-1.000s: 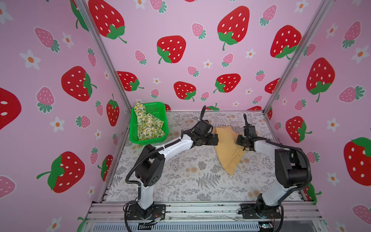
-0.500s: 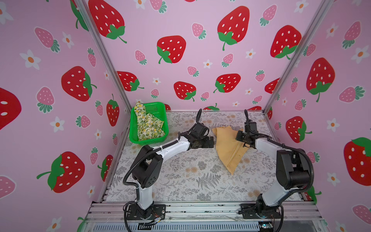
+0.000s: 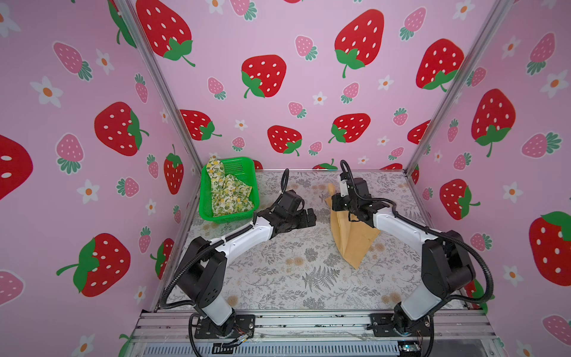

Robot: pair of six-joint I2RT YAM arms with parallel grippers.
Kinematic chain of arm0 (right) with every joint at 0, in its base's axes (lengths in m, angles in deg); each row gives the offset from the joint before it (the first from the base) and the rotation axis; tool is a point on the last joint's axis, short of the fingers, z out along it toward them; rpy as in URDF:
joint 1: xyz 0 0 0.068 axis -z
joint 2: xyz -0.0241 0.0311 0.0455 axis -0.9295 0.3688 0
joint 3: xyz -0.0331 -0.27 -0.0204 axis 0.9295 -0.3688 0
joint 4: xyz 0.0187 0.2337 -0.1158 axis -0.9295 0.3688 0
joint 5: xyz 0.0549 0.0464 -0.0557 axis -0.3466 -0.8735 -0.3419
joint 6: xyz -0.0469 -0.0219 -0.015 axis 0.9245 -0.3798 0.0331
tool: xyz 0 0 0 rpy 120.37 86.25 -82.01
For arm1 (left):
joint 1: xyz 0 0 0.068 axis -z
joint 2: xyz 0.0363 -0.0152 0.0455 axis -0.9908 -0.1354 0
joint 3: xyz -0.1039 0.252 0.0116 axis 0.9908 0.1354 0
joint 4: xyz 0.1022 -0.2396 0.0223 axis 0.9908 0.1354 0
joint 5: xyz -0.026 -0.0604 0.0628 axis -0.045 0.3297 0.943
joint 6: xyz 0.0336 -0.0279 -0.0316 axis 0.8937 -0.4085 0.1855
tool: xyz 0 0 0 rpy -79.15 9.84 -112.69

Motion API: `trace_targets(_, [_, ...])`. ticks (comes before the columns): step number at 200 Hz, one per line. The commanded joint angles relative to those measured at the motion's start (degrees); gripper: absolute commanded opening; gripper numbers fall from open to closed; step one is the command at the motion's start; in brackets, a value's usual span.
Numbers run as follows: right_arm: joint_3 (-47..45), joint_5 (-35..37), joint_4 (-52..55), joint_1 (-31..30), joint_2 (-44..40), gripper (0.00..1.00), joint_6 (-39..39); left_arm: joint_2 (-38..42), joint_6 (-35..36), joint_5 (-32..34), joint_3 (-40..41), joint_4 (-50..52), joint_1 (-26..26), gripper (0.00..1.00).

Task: Fold and stack skirts
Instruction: Flatten out the skirt at the center of the table.

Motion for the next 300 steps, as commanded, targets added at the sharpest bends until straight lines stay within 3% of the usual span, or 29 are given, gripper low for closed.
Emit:
trace_targets(1, [-0.18,-5.43,-1.7,-1.71,2.69,0.08,1.39,4.98,-3.13,3.92,3.96,-2.21,-0.13,0.99])
trace_targets(69, [1.48,-14.56,-9.3,-8.87,8.01,0.08,-2.75,21.98,-10.48,14.11,21.33,-6.23,-0.52,0.99])
trace_targets(163, [9.1,-19.65,-13.08,-18.96,19.89,0.13,-8.48,35.42,-13.94,20.93,31.63,-3.17,-2.36,0.99])
trace_targets(187, [8.3,-22.54,-15.7,-20.1,21.08,0.29,-10.21,38.13,-14.89,22.58,33.77,-3.06,-2.51,0.99])
trace_targets(201, [7.15,-23.34,-17.37,-20.11,20.3,0.44,-11.09,39.29,-15.18,23.17,34.6,-3.17,-2.62,0.99])
trace_targets(224, [5.37,-19.94,-17.15,-20.11,16.6,0.73,-9.8,39.56,-14.81,23.04,35.32,-4.02,-2.97,0.99])
trace_targets(245, [4.07,-13.67,-14.22,-20.11,12.04,0.89,-7.52,37.37,-14.22,21.56,35.12,-5.96,-3.57,0.99])
trace_targets(272, [1.54,-1.38,-7.02,-20.05,5.5,1.0,-3.08,31.22,-13.55,17.67,33.2,-9.47,-5.37,0.99])
trace_targets(300, [-4.33,9.36,-2.35,-20.06,-0.9,1.0,-0.91,22.7,-12.6,13.16,29.08,-12.7,-7.37,0.99])
